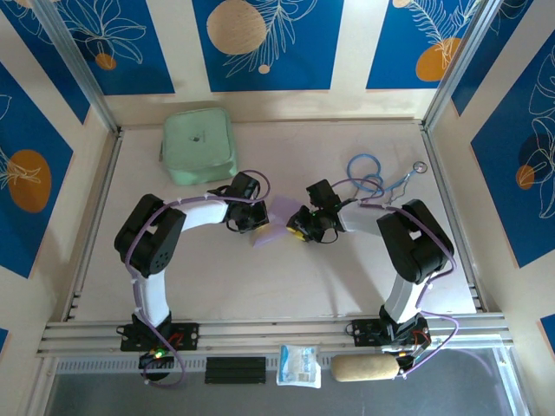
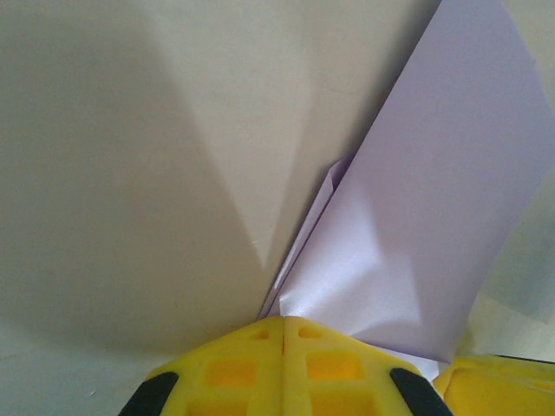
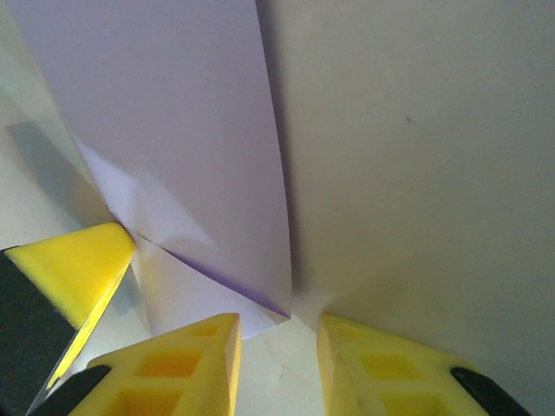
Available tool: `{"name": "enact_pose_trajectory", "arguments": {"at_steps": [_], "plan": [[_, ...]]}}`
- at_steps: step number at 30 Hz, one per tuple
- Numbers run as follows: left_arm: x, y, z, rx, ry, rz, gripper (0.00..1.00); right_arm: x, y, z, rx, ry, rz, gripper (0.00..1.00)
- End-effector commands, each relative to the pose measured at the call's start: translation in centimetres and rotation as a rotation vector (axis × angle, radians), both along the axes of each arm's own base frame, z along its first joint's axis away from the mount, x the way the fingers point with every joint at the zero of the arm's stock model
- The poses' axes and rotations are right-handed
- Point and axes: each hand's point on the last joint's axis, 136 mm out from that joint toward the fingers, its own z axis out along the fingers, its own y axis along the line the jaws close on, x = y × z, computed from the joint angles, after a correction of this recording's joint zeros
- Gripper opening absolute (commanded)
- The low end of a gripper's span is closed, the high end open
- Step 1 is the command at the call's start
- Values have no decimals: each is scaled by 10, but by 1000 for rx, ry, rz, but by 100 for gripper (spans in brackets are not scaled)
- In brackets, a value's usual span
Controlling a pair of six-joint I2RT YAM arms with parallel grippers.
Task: Fold a paper plane with a square sheet of paper (pick it up from the middle)
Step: Fold the wing for the fifth time at the center of the table.
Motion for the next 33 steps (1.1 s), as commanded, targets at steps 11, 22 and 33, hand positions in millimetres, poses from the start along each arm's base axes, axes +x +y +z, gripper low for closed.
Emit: {"name": "enact_pose_trajectory", "arguments": {"at_steps": [11, 22, 33], "plan": [[-18, 17, -20, 69, 66, 20, 0, 12, 21, 12, 120, -90, 34, 25], [-17, 18, -17, 63, 59, 22, 1, 16, 18, 19, 177, -137, 16, 20], [-8, 19, 9, 44, -6, 12, 9, 20, 14, 20, 180, -145, 3, 7]]}}
